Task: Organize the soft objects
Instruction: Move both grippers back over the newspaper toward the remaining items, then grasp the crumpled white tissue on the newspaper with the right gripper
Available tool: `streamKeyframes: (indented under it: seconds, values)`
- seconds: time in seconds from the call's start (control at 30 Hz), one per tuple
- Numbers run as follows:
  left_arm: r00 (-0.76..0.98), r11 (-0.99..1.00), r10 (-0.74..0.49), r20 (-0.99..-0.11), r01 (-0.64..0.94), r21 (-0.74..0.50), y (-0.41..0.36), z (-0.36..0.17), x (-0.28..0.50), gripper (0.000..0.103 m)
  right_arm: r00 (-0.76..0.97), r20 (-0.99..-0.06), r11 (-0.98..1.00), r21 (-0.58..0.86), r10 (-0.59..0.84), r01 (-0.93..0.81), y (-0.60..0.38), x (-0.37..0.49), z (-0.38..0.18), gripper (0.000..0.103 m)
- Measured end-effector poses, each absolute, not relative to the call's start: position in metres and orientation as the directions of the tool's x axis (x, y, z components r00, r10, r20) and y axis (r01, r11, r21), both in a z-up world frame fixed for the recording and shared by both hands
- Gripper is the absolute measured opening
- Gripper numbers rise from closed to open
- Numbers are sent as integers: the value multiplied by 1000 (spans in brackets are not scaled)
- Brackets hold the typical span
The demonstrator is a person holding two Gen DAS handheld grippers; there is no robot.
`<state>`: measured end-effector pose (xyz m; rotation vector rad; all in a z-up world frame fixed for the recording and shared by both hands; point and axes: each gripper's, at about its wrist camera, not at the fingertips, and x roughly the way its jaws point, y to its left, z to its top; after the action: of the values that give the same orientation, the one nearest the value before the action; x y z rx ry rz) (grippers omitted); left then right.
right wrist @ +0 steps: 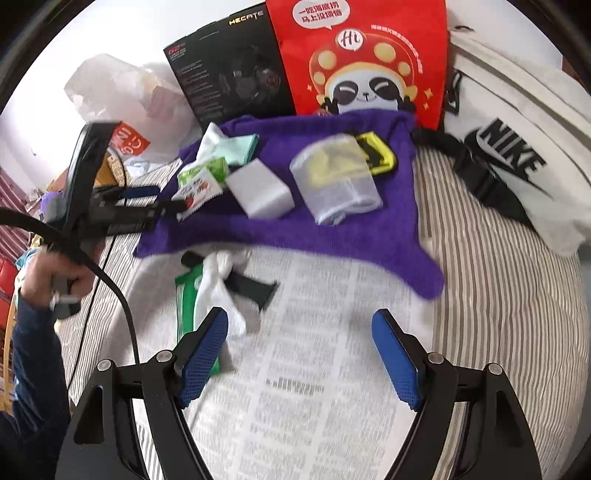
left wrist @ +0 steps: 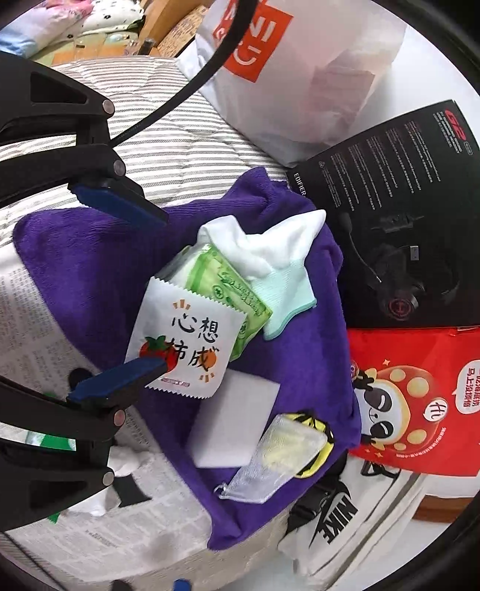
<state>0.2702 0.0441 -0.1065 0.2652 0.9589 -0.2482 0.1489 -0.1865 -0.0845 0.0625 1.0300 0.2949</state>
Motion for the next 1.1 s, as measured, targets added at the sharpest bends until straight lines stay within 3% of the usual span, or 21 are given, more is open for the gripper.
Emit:
streamKeyframes:
  seconds: [0.47, 0.9, 1.0, 1.1]
  values:
    - [584, 945, -20, -811, 276, 176, 48, -100, 250, 70, 453, -841, 953, 232, 296, -193, -181, 136, -108, 80]
    - [601, 968, -105, -793, 245, 57, 101, -88, 196, 71, 446, -826, 926, 221, 344, -306, -118, 161, -129, 79]
    - [597, 974, -127, -792, 226, 14, 110, -93, 189, 71, 464, -816, 924, 207, 345, -323, -101, 168, -131, 70]
    - [593, 974, -150, -791, 225, -16, 113, -101, 182, 71, 472, -822, 927, 163, 317, -338, -87, 175, -137, 47]
